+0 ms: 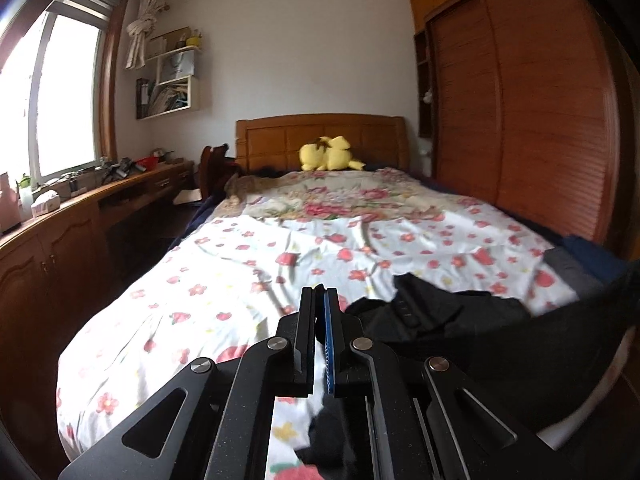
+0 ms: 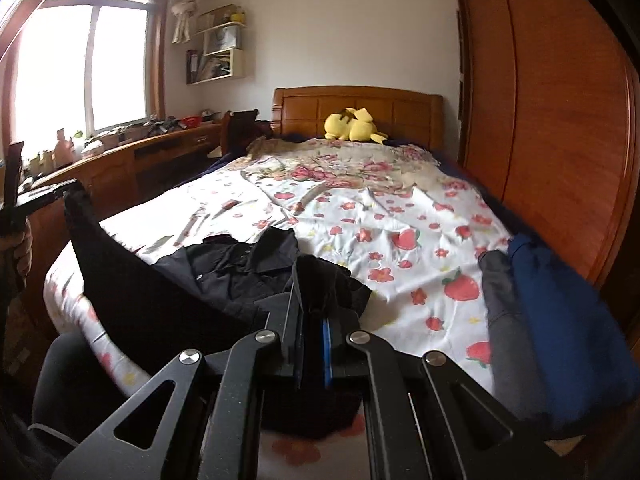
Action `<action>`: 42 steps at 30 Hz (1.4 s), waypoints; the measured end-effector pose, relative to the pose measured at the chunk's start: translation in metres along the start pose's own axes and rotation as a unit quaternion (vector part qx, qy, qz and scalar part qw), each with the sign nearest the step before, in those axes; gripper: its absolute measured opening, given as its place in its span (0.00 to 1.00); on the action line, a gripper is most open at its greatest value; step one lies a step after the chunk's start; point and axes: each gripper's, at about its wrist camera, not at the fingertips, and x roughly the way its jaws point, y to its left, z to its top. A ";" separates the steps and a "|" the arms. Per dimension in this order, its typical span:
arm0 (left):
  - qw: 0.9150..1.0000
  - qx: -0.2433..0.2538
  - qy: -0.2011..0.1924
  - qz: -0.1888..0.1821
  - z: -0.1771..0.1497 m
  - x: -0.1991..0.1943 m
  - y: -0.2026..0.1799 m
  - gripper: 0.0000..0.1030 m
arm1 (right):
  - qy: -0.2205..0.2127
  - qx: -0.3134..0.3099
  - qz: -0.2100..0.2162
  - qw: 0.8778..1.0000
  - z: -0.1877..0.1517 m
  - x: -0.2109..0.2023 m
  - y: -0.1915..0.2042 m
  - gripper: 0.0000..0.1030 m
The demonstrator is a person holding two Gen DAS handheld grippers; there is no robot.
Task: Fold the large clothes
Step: 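Fold the held hem over toward the collar and open both tools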
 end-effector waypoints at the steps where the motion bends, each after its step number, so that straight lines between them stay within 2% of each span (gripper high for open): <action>1: 1.000 -0.002 0.003 0.005 -0.001 0.008 -0.002 0.04 | -0.001 0.006 0.000 1.000 -0.004 0.012 -0.003 0.07; 6: 1.000 -0.019 0.017 0.008 0.007 0.051 -0.016 0.04 | 0.014 0.039 0.005 0.999 -0.020 0.067 -0.015 0.07; 13: 0.999 -0.031 -0.001 0.027 0.024 0.085 -0.010 0.04 | 0.039 0.015 -0.008 0.999 -0.006 0.137 -0.028 0.07; 19: 0.999 -0.040 -0.009 0.006 0.019 0.120 -0.013 0.04 | 0.062 0.006 -0.010 0.998 0.011 0.189 -0.031 0.07; 25: 0.999 -0.029 0.010 -0.022 0.008 0.142 -0.016 0.04 | 0.111 -0.038 -0.018 0.993 0.024 0.243 -0.020 0.07; 29: 0.998 -0.026 0.031 -0.041 0.010 0.143 -0.010 0.05 | 0.143 -0.068 -0.027 0.987 0.033 0.276 -0.013 0.07; 34: 0.996 -0.019 0.056 -0.071 0.012 0.144 -0.006 0.21 | 0.158 -0.061 -0.042 0.985 0.046 0.311 -0.018 0.07; 36: 0.995 -0.022 0.062 -0.080 0.015 0.144 -0.003 0.33 | 0.155 -0.048 -0.051 0.985 0.055 0.325 -0.023 0.07; 39: 0.994 -0.024 0.066 -0.085 0.017 0.143 0.000 0.43 | 0.158 -0.046 -0.077 0.983 0.067 0.350 -0.029 0.07; 42: 0.993 -0.020 0.071 -0.089 0.016 0.145 0.000 0.47 | 0.172 -0.039 -0.117 0.977 0.075 0.375 -0.038 0.07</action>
